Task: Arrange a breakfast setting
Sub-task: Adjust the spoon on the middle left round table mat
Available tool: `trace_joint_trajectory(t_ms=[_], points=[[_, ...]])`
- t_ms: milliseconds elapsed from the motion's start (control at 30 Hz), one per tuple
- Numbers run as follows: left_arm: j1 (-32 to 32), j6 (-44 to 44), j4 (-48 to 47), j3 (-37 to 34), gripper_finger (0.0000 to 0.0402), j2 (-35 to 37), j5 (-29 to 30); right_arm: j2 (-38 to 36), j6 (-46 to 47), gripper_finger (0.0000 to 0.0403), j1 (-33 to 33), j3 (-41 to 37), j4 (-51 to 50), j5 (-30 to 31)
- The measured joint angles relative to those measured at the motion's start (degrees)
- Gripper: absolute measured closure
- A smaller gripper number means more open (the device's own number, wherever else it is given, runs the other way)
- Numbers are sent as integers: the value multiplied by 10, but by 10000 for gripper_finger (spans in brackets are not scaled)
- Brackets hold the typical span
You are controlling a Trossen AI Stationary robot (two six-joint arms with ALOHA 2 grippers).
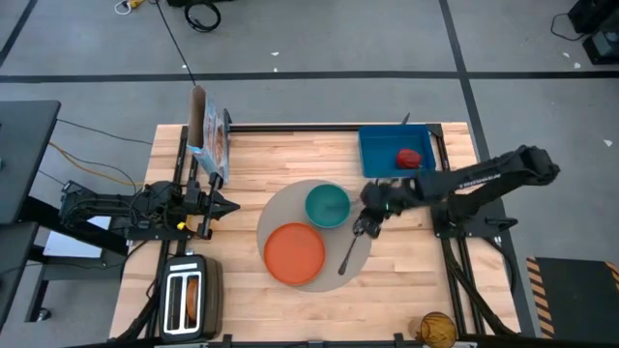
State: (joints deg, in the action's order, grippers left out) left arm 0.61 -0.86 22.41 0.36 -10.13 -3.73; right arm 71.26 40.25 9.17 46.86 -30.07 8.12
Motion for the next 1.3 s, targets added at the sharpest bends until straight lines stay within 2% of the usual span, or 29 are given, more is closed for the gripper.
trace_joint_trajectory(t_ms=[67,133,267,367,467,600,767,867,1100,1300], points=[[0,0,0,0,392,0,0,37,62,320,52,27,4,64],[0,0,0,0,392,0,0,77,141,322,87,48,1,100],[0,0,0,0,392,0,0,152,253,320,122,65,44,80],[0,0,0,0,392,0,0,189,359,308,122,65,60,26],[0,0,0,0,392,0,0,211,422,290,119,65,64,-10],[0,0,0,0,392,0,0,224,510,270,120,65,65,15],[0,0,0,0,392,0,0,234,617,268,120,66,21,62],[0,0,-1,0,392,0,0,256,652,270,120,66,17,62],[0,0,-1,0,392,0,0,283,662,270,102,67,1,57],[0,0,0,0,392,0,0,279,633,279,85,67,-16,55]])
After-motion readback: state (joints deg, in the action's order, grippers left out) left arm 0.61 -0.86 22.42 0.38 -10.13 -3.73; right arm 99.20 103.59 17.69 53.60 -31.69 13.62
